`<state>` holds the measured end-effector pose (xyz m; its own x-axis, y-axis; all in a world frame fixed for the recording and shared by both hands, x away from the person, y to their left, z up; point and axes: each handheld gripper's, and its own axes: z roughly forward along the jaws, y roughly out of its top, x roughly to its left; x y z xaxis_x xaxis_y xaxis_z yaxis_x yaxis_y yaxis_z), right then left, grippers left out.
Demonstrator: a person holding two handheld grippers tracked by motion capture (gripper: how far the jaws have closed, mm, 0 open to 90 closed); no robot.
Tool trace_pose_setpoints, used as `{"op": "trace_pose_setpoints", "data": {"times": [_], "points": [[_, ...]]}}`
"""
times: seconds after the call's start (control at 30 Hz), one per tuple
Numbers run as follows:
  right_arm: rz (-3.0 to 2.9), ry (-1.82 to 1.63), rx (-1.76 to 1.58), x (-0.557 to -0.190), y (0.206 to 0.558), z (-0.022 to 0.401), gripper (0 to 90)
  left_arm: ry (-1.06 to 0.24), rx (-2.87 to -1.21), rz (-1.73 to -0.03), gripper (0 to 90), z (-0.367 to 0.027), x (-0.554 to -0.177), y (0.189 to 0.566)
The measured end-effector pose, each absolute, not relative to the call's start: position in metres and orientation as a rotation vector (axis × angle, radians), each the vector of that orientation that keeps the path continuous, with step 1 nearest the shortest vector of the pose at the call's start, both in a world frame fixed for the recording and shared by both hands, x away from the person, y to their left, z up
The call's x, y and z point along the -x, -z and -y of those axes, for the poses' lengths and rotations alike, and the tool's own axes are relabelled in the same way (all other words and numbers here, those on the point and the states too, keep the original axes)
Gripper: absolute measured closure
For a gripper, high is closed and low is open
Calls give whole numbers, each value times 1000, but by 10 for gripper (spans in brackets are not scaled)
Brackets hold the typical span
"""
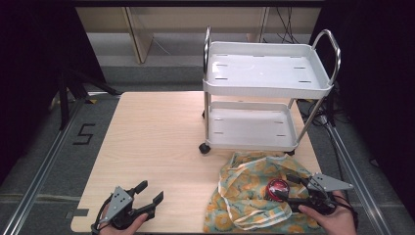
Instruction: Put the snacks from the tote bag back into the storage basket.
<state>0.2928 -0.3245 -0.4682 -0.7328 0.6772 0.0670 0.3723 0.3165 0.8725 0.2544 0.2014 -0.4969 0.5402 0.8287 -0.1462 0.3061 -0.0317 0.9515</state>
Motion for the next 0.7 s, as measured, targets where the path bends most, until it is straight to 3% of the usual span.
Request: {"op": "trace_pose_setpoints", "data": {"times": [0.7], "points": [[-2371, -1320, -945, -297, 483, 317, 244, -555, -1615, -994, 292, -202, -254, 497]]}}
